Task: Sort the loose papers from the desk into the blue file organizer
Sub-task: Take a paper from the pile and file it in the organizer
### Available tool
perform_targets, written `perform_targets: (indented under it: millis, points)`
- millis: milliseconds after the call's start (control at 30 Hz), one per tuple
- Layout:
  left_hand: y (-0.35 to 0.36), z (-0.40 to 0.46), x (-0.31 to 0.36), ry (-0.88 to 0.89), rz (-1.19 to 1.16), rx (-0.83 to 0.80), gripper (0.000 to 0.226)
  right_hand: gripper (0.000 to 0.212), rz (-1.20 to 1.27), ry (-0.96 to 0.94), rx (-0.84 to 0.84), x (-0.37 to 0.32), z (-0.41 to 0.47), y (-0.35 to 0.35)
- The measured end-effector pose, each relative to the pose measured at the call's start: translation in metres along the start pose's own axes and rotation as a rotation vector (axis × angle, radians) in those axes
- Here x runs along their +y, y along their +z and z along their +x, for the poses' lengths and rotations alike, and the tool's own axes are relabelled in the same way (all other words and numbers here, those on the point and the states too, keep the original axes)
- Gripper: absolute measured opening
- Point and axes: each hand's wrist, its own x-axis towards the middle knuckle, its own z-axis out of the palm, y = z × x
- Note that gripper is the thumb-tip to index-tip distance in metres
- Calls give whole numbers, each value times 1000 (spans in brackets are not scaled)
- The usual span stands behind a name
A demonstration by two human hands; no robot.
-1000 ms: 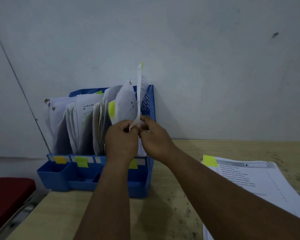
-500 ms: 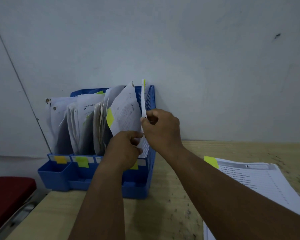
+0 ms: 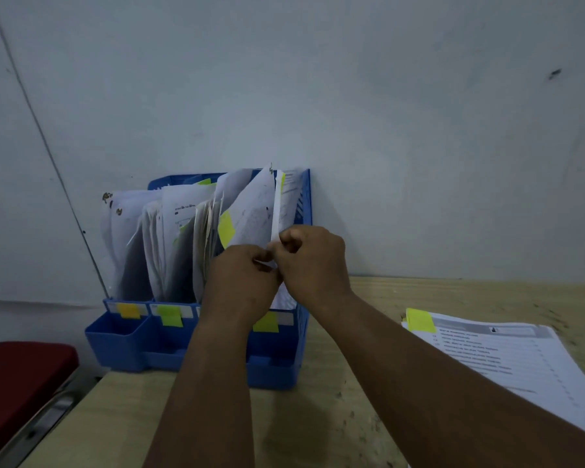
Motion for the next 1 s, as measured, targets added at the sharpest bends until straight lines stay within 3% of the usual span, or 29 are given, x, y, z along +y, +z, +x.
perform_targets:
  millis: [167, 333, 467, 667, 900, 1000]
  points:
    - [3, 2, -5, -74, 107, 78, 32, 15, 3, 27, -91, -6, -1, 4]
    - [1, -2, -5, -191, 187, 170, 31, 13, -2, 41, -154, -4, -5, 9]
    - [-7, -2, -1, -185, 126, 214, 32, 12, 73, 1, -98, -7, -8, 9]
    - [-5, 1, -19, -331, 224, 41, 12, 22, 75, 67, -187, -3, -16, 9]
    - [-8, 0, -11, -297, 128, 129, 38, 19, 69, 90, -157, 3, -23, -1]
    - [-13, 0, -4, -255, 92, 233, 35, 18, 51, 100, -148, 7, -26, -8]
